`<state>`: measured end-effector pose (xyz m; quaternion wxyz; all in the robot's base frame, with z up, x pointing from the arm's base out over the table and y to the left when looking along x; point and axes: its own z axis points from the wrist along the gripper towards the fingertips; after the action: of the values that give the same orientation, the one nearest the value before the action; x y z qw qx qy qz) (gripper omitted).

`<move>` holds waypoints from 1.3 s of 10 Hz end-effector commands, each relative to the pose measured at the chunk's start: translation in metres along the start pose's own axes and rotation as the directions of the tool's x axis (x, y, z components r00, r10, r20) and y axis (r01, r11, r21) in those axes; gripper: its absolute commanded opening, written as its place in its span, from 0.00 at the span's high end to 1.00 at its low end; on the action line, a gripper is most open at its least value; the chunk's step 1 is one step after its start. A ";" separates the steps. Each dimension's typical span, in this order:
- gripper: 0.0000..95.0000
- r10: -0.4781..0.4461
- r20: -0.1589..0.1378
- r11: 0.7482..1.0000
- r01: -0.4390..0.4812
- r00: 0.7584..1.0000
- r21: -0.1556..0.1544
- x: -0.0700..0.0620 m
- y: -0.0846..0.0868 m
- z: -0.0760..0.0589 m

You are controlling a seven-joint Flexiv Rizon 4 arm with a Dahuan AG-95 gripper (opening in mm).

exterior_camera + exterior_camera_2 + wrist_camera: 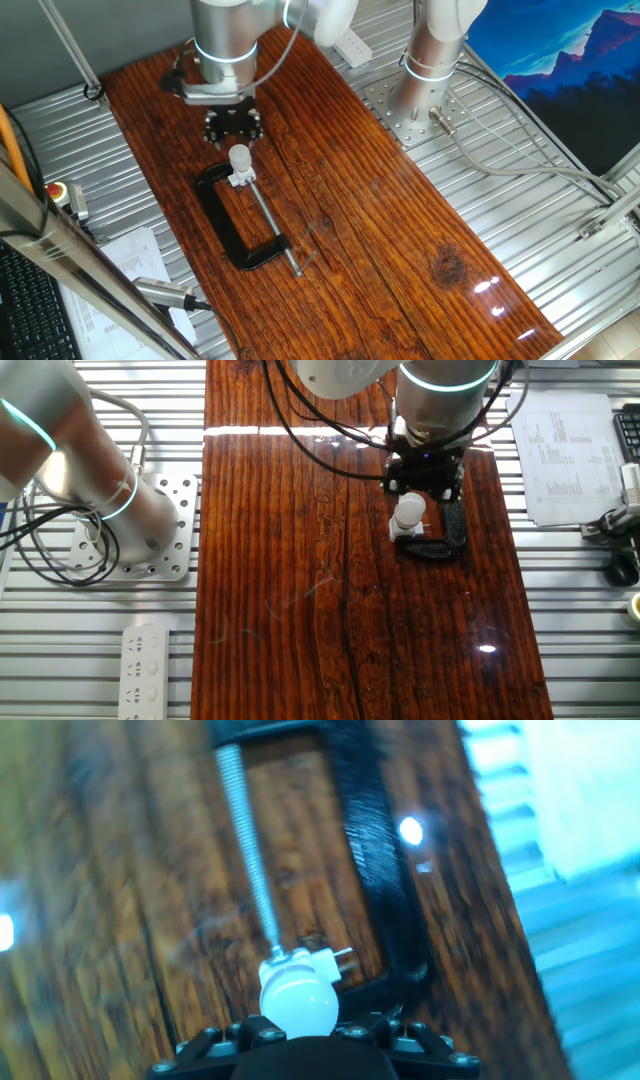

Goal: Take out the light bulb by rotating it

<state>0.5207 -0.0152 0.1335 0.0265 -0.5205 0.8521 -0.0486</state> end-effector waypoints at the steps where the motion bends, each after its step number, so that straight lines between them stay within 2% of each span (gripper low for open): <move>1: 0.40 0.616 -0.016 0.788 -0.616 0.788 -0.014 0.000 0.000 0.004; 2: 0.40 0.668 -0.016 0.744 -0.668 0.744 -0.016 -0.002 0.001 0.005; 3: 0.40 0.703 -0.016 0.710 -0.704 0.711 -0.017 -0.003 0.001 0.007; 4: 0.60 0.733 -0.017 0.680 -0.733 0.681 -0.017 -0.004 0.002 0.009; 5: 0.60 0.756 -0.013 0.654 -0.756 0.654 -0.023 -0.005 0.001 0.013; 7: 0.60 0.770 -0.010 0.637 -0.770 0.637 -0.025 -0.006 0.002 0.017; 8: 0.60 0.771 -0.029 0.635 -0.771 0.636 -0.037 -0.006 0.002 0.018; 10: 0.60 0.751 -0.018 0.659 -0.751 0.660 -0.046 -0.007 0.002 0.016; 11: 0.40 0.748 -0.008 0.663 -0.747 0.664 -0.050 -0.008 0.003 0.014; 12: 0.40 0.756 -0.007 0.653 -0.755 0.655 -0.057 -0.010 0.004 0.014; 13: 0.40 0.764 -0.004 0.644 -0.763 0.645 -0.051 -0.013 0.005 0.016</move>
<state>0.5256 -0.0024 0.1133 0.0355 -0.0999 0.9943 -0.0056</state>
